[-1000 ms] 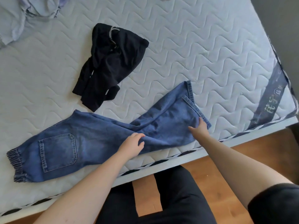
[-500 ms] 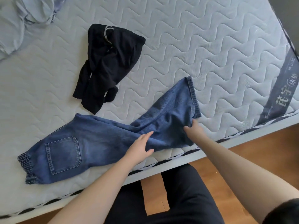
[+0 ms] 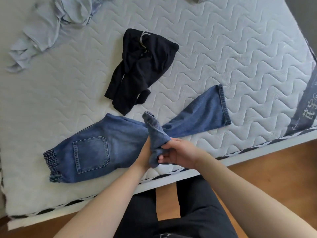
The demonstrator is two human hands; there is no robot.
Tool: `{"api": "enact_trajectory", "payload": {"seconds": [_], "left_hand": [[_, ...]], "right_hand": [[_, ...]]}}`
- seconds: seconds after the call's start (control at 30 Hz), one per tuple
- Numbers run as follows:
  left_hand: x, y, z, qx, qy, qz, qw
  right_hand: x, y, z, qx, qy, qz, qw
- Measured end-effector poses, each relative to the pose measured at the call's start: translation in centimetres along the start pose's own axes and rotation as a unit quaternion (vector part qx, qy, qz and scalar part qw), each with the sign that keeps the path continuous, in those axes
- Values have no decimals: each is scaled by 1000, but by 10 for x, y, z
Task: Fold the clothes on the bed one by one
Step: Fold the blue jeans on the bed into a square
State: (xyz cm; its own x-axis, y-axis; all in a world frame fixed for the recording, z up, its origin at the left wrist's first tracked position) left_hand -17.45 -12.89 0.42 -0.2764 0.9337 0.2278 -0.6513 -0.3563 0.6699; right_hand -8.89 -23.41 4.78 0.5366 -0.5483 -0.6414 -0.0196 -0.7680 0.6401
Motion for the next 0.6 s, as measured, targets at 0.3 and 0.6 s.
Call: {"api": "enact_trajectory", "payload": {"seconds": [0.3,0.6], "left_hand": [[133,13,-26,-108,-174,147,968],[219,33,-65,-133,-280,129,942]], "right_hand": [[-67,-48,-8,12,53,-30,998],[11,-75,39,-32,187,287,939]]}}
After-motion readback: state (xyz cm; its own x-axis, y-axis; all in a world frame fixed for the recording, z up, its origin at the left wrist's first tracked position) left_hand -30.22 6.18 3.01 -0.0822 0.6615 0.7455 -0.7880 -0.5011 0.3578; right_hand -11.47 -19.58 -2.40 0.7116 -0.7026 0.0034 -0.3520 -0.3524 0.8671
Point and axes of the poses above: each hand's wrist, its own y-axis away from the middle knuckle, its own x-axis out of the back of the hand, z = x × y, the point moved 3 cm from there along -y, towards the middle knuckle, and after that the axes turned 7 degrees about y, right-handed, at the moved point
